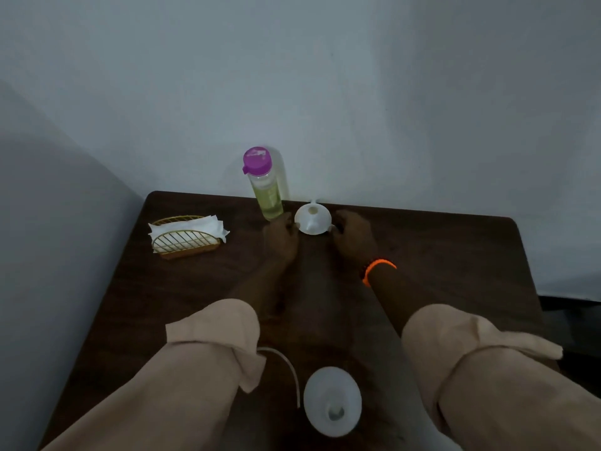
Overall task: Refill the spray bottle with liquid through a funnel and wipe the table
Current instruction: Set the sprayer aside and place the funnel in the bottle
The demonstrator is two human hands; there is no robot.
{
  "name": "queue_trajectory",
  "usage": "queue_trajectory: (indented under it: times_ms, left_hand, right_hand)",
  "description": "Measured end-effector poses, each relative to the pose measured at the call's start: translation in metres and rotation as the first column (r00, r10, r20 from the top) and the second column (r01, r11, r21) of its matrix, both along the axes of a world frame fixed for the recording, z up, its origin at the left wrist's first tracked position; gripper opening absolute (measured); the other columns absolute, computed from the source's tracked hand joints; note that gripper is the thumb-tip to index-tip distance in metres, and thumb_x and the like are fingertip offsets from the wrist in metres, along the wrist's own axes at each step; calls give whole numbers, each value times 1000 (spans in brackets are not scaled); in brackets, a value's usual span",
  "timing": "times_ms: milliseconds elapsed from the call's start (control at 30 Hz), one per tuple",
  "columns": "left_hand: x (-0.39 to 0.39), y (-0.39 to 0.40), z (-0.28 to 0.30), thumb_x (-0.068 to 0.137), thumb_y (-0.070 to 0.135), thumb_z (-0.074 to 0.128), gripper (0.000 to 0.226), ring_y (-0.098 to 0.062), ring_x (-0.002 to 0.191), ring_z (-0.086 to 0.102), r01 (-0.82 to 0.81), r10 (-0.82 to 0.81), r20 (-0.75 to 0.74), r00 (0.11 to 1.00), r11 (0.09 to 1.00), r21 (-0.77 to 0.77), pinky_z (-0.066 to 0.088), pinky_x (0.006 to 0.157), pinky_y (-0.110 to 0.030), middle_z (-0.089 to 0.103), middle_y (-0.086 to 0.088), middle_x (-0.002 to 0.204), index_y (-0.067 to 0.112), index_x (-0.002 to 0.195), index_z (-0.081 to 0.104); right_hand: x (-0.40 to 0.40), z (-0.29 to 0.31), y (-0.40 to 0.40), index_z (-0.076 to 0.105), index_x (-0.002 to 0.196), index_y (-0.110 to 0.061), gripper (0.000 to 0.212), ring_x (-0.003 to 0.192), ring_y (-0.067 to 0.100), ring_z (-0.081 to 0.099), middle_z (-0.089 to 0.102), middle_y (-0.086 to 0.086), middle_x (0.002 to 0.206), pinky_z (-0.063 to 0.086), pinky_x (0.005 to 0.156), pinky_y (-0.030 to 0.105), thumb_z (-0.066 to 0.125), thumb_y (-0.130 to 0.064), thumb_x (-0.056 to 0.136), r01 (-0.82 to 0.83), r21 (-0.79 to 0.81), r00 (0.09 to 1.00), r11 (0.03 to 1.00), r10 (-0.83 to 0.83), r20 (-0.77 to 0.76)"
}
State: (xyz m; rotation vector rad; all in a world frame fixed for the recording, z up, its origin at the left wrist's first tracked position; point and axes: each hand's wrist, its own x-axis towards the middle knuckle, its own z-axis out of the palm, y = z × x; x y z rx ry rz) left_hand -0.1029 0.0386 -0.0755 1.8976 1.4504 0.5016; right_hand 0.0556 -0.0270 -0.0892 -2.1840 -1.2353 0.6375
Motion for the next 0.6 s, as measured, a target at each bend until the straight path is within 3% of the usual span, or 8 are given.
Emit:
queue_trajectory:
  times_ms: [100,300,367,433,500,600]
  left_hand:
    - [7,7,-10,101,13,55,26,-31,108,69,21,-21,22,1000,1000,6,44,91,-26,76,-16,113,3,116,74]
    - [-3,-2,1,100,21,59,28,-24,104,72,28,-31,82,996,999,34,49,91,-22,77,-12,114,7,119,75]
    - [-10,-17,16,100,22,61,27,-15,84,75,41,-39,109,993,999,-19,56,82,-17,79,-11,107,8,119,75]
    - [-21,-40,39,98,20,66,24,-3,64,71,38,-21,187,982,996,-85,53,63,-6,80,-9,99,7,115,76]
    - [-40,-70,66,96,19,69,21,-7,62,74,53,-3,288,957,985,-165,55,59,-10,80,-8,94,7,110,78]
    - [-72,-120,101,94,20,71,20,-14,70,77,100,8,356,934,954,-284,63,65,-26,80,-7,91,9,109,78]
  right_hand:
    - [1,-6,6,73,109,-2,25,105,31,67,74,17,110,47,88,28,62,-5,88,10,45,999,999,-7,-52]
    - [3,10,-12,75,114,-10,26,107,20,68,75,10,114,50,93,24,65,-12,90,54,129,995,990,-42,-94]
    - [-2,26,-34,76,113,-11,25,102,11,67,75,8,112,51,91,21,68,-16,90,109,150,987,983,-90,-131]
    - [-12,48,-65,76,111,-11,23,95,4,67,76,7,108,53,85,16,71,-17,89,157,179,975,971,-124,-186]
    - [-25,74,-103,75,111,-11,23,88,0,69,77,4,105,57,80,14,72,-16,89,157,192,961,969,-105,-257]
    - [-52,118,-165,74,109,-20,19,84,4,74,77,-6,96,63,75,27,71,-17,90,130,183,938,975,-61,-342]
